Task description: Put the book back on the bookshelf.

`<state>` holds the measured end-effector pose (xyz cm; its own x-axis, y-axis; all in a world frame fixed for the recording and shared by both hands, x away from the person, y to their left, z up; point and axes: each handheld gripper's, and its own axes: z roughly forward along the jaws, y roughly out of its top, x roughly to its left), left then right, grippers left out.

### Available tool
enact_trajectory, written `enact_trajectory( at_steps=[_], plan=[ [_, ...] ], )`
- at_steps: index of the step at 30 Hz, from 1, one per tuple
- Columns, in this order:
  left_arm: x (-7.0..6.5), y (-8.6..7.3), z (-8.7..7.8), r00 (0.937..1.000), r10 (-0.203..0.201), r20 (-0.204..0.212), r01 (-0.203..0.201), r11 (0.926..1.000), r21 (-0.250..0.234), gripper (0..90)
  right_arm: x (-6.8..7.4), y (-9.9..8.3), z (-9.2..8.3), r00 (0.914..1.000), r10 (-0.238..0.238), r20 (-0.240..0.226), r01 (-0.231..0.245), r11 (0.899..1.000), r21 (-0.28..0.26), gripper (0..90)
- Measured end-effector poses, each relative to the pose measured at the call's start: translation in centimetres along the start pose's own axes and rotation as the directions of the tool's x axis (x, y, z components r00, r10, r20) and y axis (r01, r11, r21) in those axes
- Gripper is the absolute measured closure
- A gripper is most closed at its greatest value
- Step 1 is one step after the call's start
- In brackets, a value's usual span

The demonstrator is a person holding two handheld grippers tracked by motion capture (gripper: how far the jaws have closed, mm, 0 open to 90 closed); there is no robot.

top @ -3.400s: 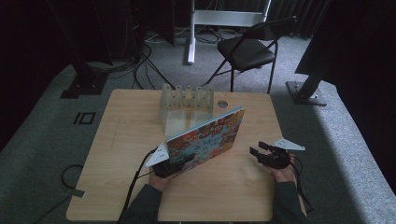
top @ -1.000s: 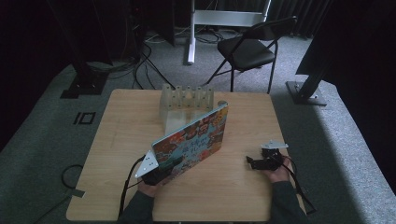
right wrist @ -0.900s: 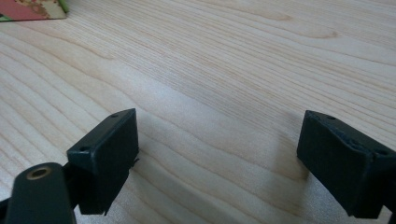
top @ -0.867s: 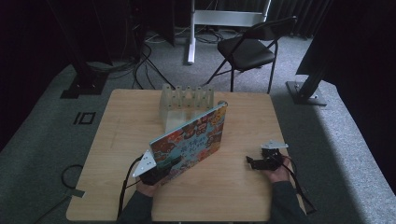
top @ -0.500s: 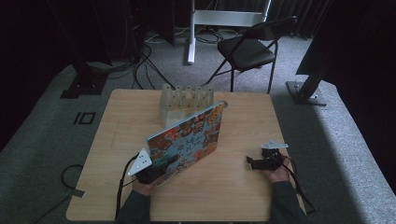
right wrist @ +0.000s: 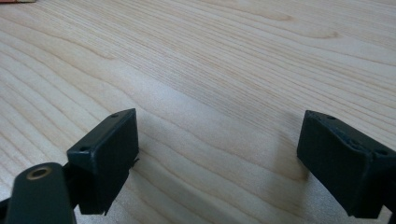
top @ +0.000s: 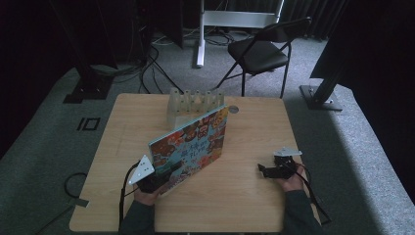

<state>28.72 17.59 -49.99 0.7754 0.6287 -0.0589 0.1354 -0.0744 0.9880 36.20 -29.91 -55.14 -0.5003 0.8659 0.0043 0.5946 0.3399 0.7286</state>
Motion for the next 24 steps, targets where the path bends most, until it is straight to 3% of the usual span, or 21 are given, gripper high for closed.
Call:
enact_trajectory(
  at_steps=[24],
  plan=[
    [0.7, 0.4, -1.6, 0.9988, 0.002, -0.049, -0.002, 1.0000, 0.000, 81.2, 0.0, 0.0, 0.0, 1.0000, -0.001, -0.001, 0.001, 1.000, 0.000, 12.4]
  ],
)
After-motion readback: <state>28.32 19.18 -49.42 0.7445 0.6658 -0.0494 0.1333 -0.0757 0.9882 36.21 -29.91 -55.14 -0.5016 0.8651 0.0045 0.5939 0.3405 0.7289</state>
